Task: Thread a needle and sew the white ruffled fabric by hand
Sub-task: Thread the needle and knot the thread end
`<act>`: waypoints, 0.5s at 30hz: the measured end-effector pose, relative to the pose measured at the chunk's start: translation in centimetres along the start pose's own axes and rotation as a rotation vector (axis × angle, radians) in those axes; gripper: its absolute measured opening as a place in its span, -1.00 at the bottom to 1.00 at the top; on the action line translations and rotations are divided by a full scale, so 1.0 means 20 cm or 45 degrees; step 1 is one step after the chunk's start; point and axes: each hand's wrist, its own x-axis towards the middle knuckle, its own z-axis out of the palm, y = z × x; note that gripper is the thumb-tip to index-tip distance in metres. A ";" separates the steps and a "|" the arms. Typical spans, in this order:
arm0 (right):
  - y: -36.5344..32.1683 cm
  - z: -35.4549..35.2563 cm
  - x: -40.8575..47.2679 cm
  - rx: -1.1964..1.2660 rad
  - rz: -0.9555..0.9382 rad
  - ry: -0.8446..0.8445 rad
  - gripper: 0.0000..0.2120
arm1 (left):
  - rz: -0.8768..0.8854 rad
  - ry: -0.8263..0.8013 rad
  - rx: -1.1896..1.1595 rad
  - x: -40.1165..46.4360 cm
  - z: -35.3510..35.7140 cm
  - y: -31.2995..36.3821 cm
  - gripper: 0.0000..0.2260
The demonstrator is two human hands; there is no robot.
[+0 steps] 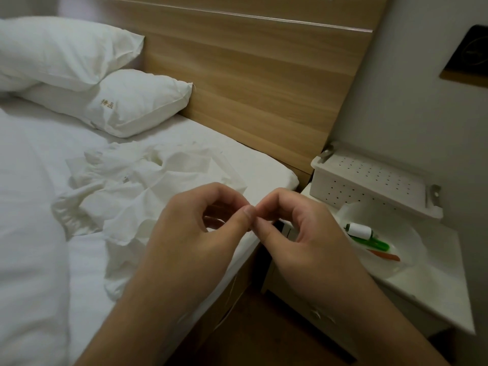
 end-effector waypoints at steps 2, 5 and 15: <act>-0.01 0.00 0.00 0.149 0.018 -0.042 -0.98 | -0.034 0.007 -0.036 0.00 0.00 0.01 -0.95; -0.02 0.00 -0.01 0.342 0.088 -0.133 -0.95 | -0.083 0.020 -0.107 0.00 0.00 0.02 -0.92; -0.01 0.06 -0.01 0.457 0.117 -0.063 -0.90 | -0.146 0.050 -0.064 0.00 0.00 0.01 -0.84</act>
